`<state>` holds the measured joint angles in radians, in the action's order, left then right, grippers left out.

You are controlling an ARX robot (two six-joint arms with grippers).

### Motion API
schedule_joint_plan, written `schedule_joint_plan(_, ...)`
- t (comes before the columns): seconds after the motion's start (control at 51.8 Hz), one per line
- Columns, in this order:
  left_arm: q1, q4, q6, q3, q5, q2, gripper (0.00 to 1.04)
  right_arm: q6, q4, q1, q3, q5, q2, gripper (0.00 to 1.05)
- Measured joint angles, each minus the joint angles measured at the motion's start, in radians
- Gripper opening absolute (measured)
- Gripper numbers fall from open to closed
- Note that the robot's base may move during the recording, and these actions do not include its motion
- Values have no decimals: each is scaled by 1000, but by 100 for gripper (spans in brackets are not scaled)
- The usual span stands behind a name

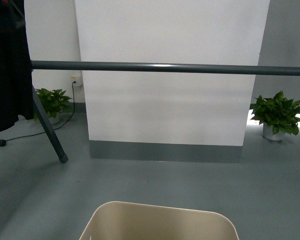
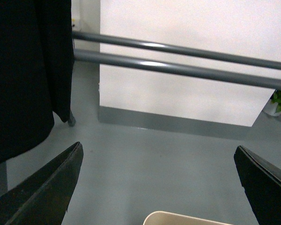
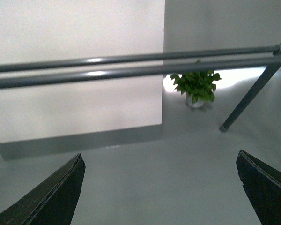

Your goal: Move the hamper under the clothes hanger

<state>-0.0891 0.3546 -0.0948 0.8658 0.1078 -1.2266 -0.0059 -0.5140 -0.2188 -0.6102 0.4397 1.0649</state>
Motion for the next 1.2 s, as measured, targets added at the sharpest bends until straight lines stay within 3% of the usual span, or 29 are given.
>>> schedule_joint_plan(0.135,-34,-47,21,0,7,90,97,-29,3,-53,0,52,-95,97)
schedule_joint_plan(0.193,-77,-132,50,-21,66,173,86,-64,-7,-113,4,111,-163,97)
schedule_joint_plan(0.271,-88,-114,72,-118,49,271,72,-80,-12,-144,5,113,-202,97)
schedule_joint_plan(0.348,-74,-70,78,-215,39,330,59,-46,161,-113,-9,-37,-249,86)
schedule_joint_plan(0.425,-59,-48,78,-274,35,353,51,-30,259,-87,19,-124,-280,78)
schedule_joint_plan(0.599,-29,1,79,-414,7,408,28,-14,261,-30,151,-203,-341,56)
schedule_joint_plan(0.734,-6,41,82,-522,-18,486,3,-6,223,31,266,-257,-428,30)
schedule_joint_plan(0.928,72,58,86,-621,-104,560,3,-5,204,77,360,-306,-499,2)
schedule_joint_plan(1.063,86,60,86,-673,-105,611,3,-5,201,107,414,-331,-547,2)
schedule_joint_plan(1.198,87,58,87,-715,-108,660,3,-5,204,193,457,-432,-598,2)
